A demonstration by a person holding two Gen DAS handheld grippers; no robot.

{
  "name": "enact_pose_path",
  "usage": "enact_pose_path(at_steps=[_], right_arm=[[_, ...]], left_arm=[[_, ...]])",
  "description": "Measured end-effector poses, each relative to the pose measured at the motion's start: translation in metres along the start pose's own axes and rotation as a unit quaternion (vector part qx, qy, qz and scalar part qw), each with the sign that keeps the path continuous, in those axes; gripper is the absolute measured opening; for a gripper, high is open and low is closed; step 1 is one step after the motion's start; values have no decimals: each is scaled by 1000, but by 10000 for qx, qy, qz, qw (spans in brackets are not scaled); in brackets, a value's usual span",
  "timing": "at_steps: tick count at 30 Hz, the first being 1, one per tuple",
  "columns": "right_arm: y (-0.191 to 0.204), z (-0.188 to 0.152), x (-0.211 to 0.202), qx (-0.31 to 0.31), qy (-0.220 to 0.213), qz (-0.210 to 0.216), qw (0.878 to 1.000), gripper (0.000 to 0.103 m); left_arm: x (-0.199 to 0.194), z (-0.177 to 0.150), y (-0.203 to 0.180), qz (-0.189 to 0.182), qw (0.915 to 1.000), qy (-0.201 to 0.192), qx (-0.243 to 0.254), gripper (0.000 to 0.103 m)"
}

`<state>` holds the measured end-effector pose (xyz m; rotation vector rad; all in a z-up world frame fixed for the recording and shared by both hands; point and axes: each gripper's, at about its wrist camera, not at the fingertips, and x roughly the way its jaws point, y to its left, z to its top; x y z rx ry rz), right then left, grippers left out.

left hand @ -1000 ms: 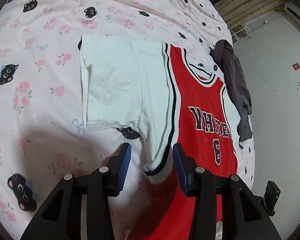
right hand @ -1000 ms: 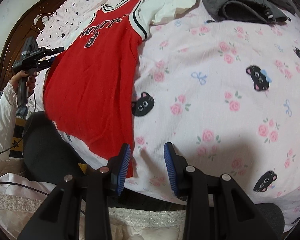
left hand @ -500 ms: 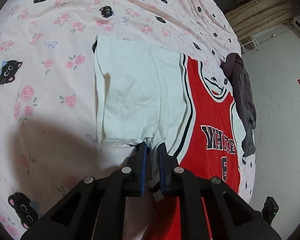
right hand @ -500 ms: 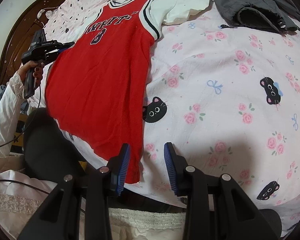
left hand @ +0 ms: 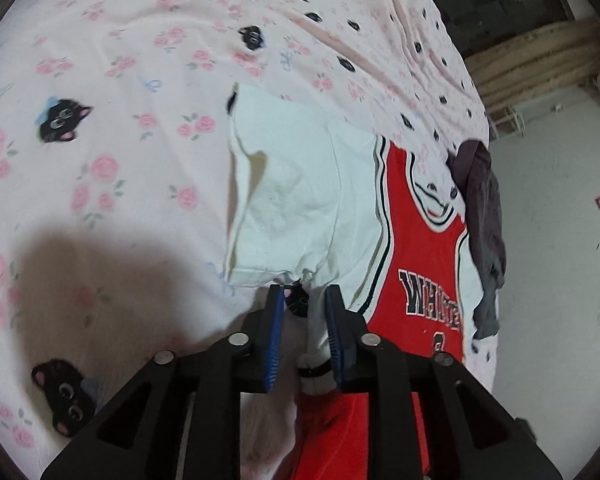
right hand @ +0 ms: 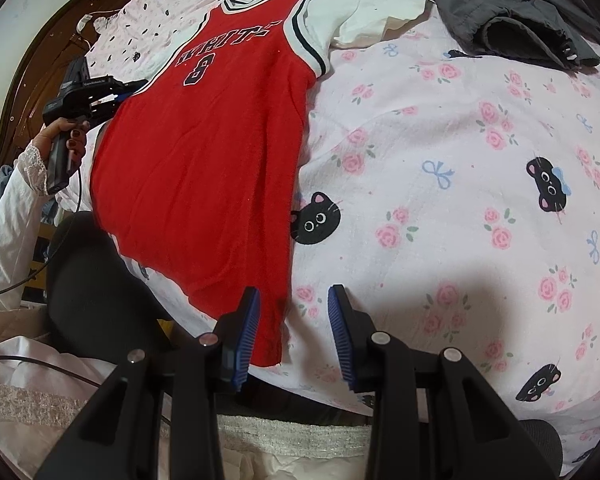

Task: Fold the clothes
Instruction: 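Grasp the white sleeve edge with the left gripper, then fold the white sleeve across the jersey front with the left gripper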

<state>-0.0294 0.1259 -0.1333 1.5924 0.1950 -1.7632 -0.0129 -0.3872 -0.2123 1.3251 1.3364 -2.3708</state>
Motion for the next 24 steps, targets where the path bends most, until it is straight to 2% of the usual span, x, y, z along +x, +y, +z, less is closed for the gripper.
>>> enact_pose_path(at_steps=[6,14,22,24], right_arm=[[-4,-2,-3,7,-16,-12,10000,36],[-1,-2,-6,-129,-5,-50,9999,36],[-9,-6,-18,-69,-95,-114,9999,36],[-12,-6,-18,-24,-122,-95,9999,36]], left_arm=[[-17,10,21,-57,9988,-267,-397,23],[-3,20,29,-204,9972,-323,-643,26],[-18,27,34,129,9977,-436,-507,26],[-16,29,35,122,9984,-314,-465,32]])
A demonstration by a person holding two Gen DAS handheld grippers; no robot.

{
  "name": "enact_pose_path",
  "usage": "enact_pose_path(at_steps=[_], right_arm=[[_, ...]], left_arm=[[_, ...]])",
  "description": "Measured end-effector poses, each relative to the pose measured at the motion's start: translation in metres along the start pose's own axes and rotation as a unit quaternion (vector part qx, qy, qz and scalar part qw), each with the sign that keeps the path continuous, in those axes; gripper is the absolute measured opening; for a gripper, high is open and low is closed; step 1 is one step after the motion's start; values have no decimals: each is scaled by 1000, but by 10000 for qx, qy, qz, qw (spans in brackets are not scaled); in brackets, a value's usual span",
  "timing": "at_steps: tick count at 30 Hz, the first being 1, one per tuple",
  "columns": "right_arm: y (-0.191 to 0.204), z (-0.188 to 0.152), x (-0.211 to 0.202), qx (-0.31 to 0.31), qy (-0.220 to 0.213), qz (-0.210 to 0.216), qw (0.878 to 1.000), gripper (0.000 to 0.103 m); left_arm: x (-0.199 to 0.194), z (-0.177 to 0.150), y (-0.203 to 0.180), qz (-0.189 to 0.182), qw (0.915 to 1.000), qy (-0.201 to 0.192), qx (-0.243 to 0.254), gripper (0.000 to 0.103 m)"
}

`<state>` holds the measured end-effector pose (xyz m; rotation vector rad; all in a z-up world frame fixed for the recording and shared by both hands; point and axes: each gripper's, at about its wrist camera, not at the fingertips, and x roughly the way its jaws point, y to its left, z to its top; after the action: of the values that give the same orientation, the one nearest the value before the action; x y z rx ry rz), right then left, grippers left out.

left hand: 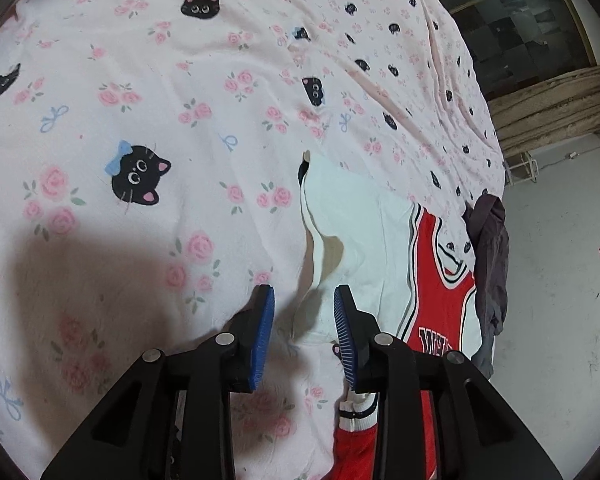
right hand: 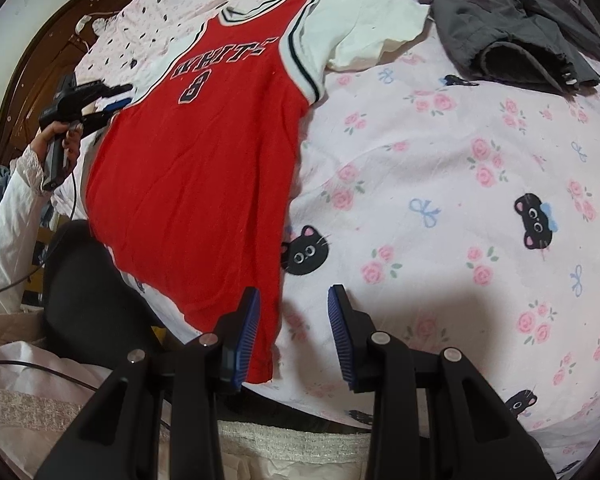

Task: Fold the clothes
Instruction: 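Fold the white sleeve across the jersey front with the left gripper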

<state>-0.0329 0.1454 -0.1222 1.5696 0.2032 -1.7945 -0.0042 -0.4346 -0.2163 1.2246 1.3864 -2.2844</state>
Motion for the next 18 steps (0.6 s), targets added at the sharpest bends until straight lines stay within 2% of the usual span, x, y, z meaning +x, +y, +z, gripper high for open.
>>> enact_pose_path(at_steps=[3,14,18], right_arm=[[-2,1,2,3,10,7,10000,36],[7,-11,6,-80,98,14,9999,36],[5,-16,4,-37,97,33,9999,36]], left_arm=[[7,1,-3,-77,9998,177,89,37],[21,15,-14,-271,9989,106,367,36],[23,19,-14,-287,9986,135,430,11]])
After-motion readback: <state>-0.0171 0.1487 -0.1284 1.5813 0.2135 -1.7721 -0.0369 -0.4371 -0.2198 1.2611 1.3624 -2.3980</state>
